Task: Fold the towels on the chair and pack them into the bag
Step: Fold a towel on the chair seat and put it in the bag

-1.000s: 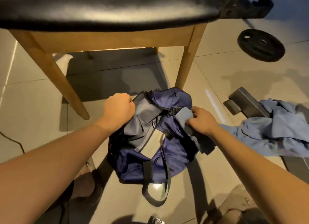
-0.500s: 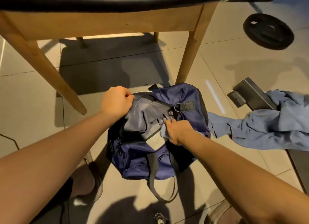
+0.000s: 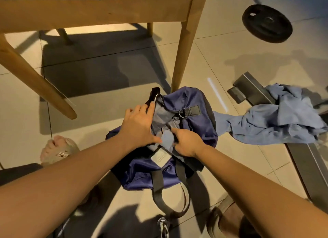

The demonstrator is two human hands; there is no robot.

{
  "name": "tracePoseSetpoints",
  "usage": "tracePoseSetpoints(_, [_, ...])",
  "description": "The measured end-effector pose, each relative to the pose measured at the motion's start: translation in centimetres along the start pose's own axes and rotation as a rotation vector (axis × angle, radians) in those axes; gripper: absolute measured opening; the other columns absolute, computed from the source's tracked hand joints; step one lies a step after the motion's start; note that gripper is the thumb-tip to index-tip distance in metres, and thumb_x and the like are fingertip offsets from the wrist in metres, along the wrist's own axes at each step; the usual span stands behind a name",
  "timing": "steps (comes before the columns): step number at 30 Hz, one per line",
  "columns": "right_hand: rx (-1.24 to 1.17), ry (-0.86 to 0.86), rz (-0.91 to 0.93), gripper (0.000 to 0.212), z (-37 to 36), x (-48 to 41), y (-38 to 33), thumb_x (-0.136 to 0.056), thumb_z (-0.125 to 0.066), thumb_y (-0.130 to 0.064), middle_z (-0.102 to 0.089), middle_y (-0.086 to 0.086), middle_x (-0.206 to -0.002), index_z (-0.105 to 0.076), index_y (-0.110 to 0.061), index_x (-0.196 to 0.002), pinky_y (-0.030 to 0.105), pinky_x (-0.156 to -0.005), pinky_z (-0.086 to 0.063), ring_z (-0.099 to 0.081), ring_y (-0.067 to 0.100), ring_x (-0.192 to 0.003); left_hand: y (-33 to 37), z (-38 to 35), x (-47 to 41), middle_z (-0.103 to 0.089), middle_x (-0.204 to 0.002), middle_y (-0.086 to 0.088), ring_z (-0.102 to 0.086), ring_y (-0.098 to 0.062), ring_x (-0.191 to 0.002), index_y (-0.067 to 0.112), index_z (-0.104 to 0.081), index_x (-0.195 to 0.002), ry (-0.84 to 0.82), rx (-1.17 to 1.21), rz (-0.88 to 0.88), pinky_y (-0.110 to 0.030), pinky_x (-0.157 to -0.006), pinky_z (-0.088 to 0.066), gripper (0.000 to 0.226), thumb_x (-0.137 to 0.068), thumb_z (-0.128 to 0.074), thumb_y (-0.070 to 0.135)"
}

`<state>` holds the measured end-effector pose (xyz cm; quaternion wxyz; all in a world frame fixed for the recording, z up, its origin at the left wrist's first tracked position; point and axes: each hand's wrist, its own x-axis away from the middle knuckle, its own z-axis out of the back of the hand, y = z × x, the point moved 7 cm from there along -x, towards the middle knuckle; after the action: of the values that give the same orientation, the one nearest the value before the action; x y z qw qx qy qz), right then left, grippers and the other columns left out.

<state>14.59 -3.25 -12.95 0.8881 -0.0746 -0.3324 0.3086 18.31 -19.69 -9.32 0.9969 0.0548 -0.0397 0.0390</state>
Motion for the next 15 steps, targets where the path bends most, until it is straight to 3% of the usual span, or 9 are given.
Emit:
tracePoseSetpoints(3, [-0.046,0.057,-0.047,0.044,-0.9,-0.2,0.7,-0.096,-0.058,-0.022,-0.066,0.013,-0.123,-0.050,-0.020,-0.140,0.046,-0.078,-0.052,-0.061,0.040,-0.107,0.2,-1.7,0.5,-0.052,-0.131,-0.014,-0.053,-0.033,-0.113,0.007,-0.020,-0.160,-0.024,-0.199,-0.078,-0.051,-0.096,-0.040,0.141,-0.052,-0.075,0.080])
tracePoseSetpoints(6, [-0.124,0.111,-0.069,0.048,-1.7,-0.2,0.7,-0.100,-0.059,-0.026,-0.065,0.011,-0.130,-0.048,-0.019,-0.147,0.044,-0.085,-0.052,-0.060,0.037,-0.114,-0.2,-2.4,0.6,-0.056,-0.118,-0.013,-0.056,-0.031,-0.102,0.010,-0.018,-0.161,-0.042,-0.306,-0.102,-0.045,-0.084,-0.040,0.125,-0.065,-0.078,0.062])
tracePoseSetpoints(11, [-0.178,0.267,-0.141,0.047,-2.2,0.5,0.8,-0.099,-0.063,-0.033,-0.066,0.013,-0.116,-0.045,-0.015,-0.138,0.047,-0.077,-0.052,-0.063,0.039,-0.103,-2.7,-1.6,0.2,-0.064,-0.105,-0.009,-0.066,-0.036,-0.091,0.024,-0.043,-0.149,-0.055,-0.008,-0.038,-0.042,-0.077,-0.050,0.072,-0.082,-0.069,0.028])
tracePoseSetpoints(15, [-0.029,0.327,-0.117,0.041,-3.1,1.5,0.5,-0.101,-0.058,-0.038,-0.059,0.014,-0.117,-0.046,-0.013,-0.131,0.043,-0.066,-0.048,-0.062,0.039,-0.094,-5.4,-0.3,-0.9,-0.060,-0.101,-0.006,-0.065,-0.037,-0.093,0.030,-0.059,-0.131,-0.072,0.096,0.051,-0.042,-0.074,-0.051,0.045,-0.087,-0.061,0.020])
